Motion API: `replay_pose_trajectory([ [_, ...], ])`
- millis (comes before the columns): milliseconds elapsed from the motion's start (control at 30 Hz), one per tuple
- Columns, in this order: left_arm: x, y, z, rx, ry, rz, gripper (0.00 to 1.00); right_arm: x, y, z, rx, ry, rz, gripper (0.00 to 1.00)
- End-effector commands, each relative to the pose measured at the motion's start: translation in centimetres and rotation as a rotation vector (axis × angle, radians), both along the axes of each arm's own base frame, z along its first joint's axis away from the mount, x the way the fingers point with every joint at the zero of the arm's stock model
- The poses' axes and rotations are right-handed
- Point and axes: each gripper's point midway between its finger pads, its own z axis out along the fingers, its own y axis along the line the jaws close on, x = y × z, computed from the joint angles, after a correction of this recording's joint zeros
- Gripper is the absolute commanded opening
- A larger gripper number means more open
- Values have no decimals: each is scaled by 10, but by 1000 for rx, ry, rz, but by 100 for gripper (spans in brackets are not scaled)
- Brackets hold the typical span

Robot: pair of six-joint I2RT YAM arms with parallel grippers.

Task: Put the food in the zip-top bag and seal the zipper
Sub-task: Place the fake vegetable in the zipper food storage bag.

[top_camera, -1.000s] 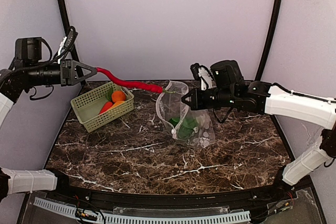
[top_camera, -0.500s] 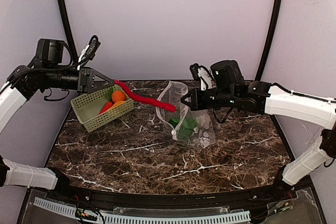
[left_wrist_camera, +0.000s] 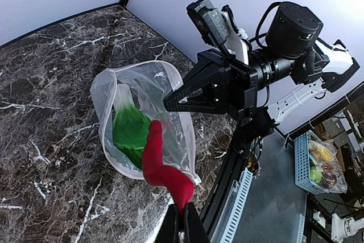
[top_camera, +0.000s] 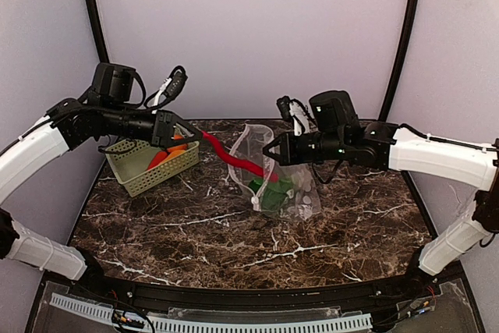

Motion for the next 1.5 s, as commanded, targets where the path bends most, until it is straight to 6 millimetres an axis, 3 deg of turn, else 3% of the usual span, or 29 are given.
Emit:
replay_pose_trajectory([
  [0,3,-13,-3,-36,-2,-23,1,3,11,26,91,-31,24,0],
  [500,17,-62,-33,-83,46,-95,1,1,20,31,131,-22,56,0],
  [1167,37,-93,-93,36,174,-139,1,4,28,28,133,-9,68,0],
  [1467,47,-106,-109,72,189,-148,1,4,29,24,132,1,67,0],
])
